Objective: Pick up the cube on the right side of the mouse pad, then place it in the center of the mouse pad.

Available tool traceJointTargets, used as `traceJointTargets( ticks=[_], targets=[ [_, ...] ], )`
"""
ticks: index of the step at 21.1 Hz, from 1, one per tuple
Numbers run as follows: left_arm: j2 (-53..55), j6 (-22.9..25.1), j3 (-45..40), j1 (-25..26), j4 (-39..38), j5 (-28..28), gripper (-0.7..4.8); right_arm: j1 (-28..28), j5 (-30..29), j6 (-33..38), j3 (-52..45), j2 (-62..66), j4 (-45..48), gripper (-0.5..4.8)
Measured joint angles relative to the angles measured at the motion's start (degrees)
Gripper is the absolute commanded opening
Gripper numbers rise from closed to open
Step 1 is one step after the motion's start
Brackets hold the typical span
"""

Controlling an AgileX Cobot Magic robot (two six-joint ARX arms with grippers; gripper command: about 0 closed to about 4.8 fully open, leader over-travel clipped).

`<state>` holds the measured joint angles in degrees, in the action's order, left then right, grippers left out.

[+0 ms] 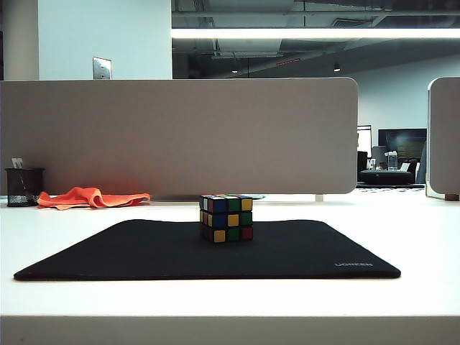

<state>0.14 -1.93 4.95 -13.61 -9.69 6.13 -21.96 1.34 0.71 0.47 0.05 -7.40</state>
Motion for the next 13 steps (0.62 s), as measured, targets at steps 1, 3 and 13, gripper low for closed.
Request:
traceJointTargets(
  ticks=[1, 3, 13],
  targets=[
    [0.0, 0.0, 0.0, 0.0, 0.0, 0.0, -0.04, 0.0, 0.0, -0.1, 0.0, 0.0, 0.4, -0.01],
    [0.0, 0.7, 0.0, 0.0, 0.0, 0.0, -0.04, 0.0, 0.1, -0.6, 0.0, 0.0, 1.1, -0.01],
    [0.0, 1.4, -0.2, 0.0, -10.2, -1.1, -0.03, 0.0, 8.9, -2.4, 0.0, 0.0, 1.3, -0.01]
  ],
)
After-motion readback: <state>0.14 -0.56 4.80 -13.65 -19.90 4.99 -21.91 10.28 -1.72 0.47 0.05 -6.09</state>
